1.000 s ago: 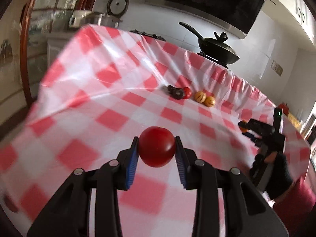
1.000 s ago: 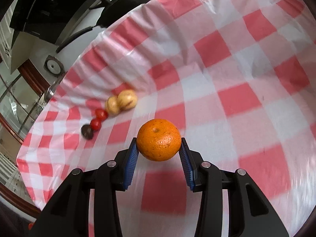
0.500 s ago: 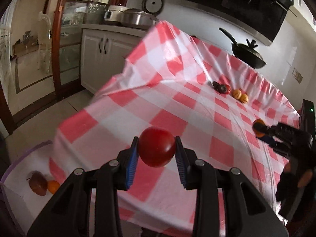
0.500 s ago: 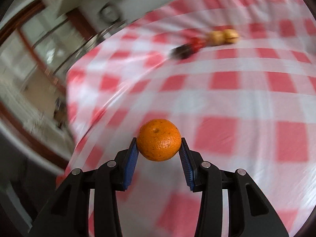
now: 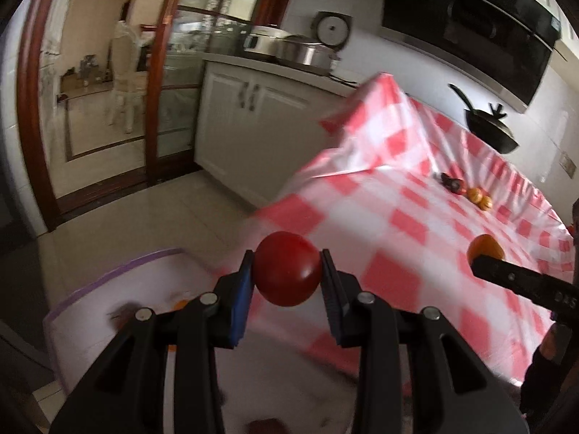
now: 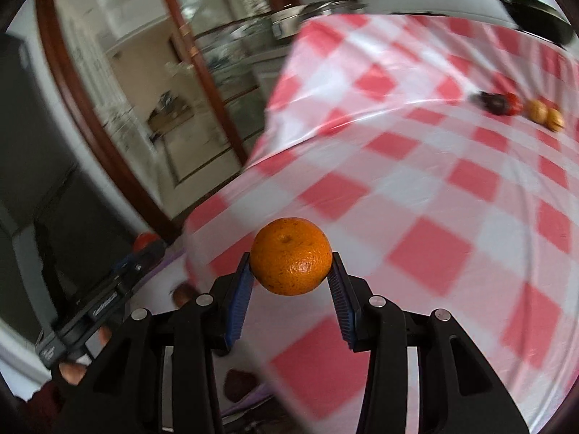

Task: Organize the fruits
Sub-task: 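Carry the held orange and tomato from the table over the white box, then open the left tool to drop the tomato while the right tool drops the orange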

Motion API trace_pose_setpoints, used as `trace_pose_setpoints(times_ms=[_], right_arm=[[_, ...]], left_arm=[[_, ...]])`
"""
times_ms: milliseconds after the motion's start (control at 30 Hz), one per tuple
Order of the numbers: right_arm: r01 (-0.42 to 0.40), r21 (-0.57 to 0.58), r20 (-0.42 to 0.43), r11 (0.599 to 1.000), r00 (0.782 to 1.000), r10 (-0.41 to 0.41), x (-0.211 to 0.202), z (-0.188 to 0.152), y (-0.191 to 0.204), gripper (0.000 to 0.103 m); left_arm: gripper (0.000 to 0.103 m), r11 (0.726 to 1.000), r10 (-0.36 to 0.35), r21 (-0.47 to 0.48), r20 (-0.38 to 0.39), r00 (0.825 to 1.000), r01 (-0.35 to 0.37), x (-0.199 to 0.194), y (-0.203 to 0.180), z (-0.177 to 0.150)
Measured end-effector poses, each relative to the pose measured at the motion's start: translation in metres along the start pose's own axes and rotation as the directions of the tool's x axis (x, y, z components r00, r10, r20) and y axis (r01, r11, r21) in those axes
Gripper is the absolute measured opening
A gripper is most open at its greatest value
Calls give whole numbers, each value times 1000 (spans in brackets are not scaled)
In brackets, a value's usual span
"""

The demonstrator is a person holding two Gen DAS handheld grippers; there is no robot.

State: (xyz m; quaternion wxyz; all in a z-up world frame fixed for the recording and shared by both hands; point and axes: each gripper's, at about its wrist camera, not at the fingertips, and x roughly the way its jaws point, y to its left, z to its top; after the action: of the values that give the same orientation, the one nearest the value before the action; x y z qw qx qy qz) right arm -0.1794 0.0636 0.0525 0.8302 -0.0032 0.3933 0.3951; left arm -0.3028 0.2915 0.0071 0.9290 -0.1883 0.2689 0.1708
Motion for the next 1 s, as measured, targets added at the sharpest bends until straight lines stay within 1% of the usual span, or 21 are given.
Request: trace_pose_setpoints(times_ms=[100,133,200,300,367,400,467,500,533,567,600,667,700,767,800,900,933,967,1000], right_arm=[[-42,-77,-36,996,999,40,13,-9,28,42],[-64,-120,-60,991,997,57,20,-15,44,42],[-93,-166,-96,982,992,78,30,-23,61,42],[-140,-252,-190,958,977,93,55,-46,92,42],[-159,-292,-244,943,966,87,69,-61,105,42],[-168,-311,-272,935,959,81,76,-68,111,42],[-179,-344,-338,922,940,56,94,-86,119,42],[-180,-351,-365,919,930,42,103,-92,120,42],[-174,-361,-399,916,917,17,116,-101,119,42],[-166,-367,-414,915,910,-1,123,-105,119,42],[-155,-374,-430,914,902,-23,132,-110,118,42],[-135,-365,-474,921,879,-59,153,-119,114,42],[-125,-357,-491,926,868,-72,162,-121,112,42],[-113,-352,-511,929,855,-90,172,-126,109,42],[-110,-354,-517,929,850,-96,175,-131,110,42],[-107,-369,-530,923,840,-114,183,-135,111,42],[-107,-375,-533,921,838,-119,184,-136,110,42],[-109,-387,-542,915,830,-130,185,-138,109,42],[-108,-391,-544,914,829,-134,185,-140,109,42]], left_arm=[[36,999,42,-25,-23,999,-43,-5,30,-13],[36,998,53,-32,-31,998,-54,-6,37,-17],[36,996,75,-48,-61,995,-77,-6,55,-28],[36,992,100,-69,-126,987,-109,-2,77,-45],[36,989,121,-59,-173,977,-133,2,83,-57],[36,988,137,-43,-201,970,-148,5,85,-63],[36,985,168,5,-272,948,-173,14,87,-75],[36,983,181,28,-313,933,-181,19,87,-83],[36,982,187,43,-339,922,-183,23,88,-89],[36,981,195,64,-377,906,-185,27,87,-96],[36,980,201,78,-402,893,-186,28,88,-103],[36,977,211,115,-462,861,-178,33,86,-118],[36,977,212,124,-475,854,-173,32,86,-124],[36,975,220,153,-506,834,-164,33,83,-136],[36,973,224,158,-516,827,-165,34,84,-139],[36,977,212,139,-516,830,-163,32,86,-137],[36,978,209,128,-526,825,-166,34,88,-137],[36,980,201,117,-531,823,-164,34,89,-135],[36,981,193,109,-533,824,-160,35,86,-133]])
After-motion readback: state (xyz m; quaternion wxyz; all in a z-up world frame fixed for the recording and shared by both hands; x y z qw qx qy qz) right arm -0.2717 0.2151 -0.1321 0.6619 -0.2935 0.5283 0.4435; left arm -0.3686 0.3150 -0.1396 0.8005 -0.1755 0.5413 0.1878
